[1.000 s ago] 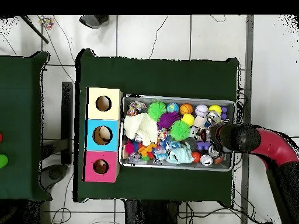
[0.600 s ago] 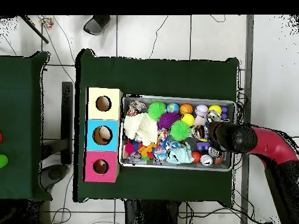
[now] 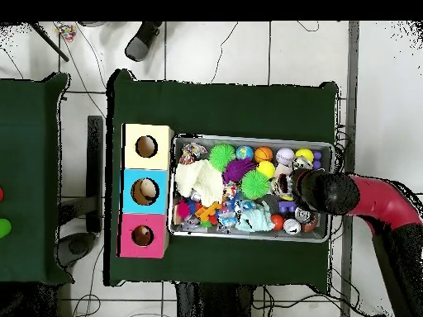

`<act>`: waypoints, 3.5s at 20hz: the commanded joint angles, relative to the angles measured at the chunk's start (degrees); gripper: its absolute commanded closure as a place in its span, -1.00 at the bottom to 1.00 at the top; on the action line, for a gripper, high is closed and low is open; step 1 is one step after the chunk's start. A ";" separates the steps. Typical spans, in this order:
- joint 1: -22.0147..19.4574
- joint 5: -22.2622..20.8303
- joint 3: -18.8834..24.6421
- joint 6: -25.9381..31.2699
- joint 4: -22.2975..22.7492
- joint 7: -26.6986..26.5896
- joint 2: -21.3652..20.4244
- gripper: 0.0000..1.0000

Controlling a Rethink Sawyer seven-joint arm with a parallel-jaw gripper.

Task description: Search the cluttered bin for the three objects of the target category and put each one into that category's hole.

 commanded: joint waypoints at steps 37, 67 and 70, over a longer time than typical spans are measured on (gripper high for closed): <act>-0.31 9.21 -1.08 -0.68 7.56 1.22 -5.35 -1.00; -4.47 10.09 0.75 2.88 4.35 -4.43 -1.65 -1.00; -5.02 10.45 1.20 3.48 5.67 -4.42 -3.76 -1.00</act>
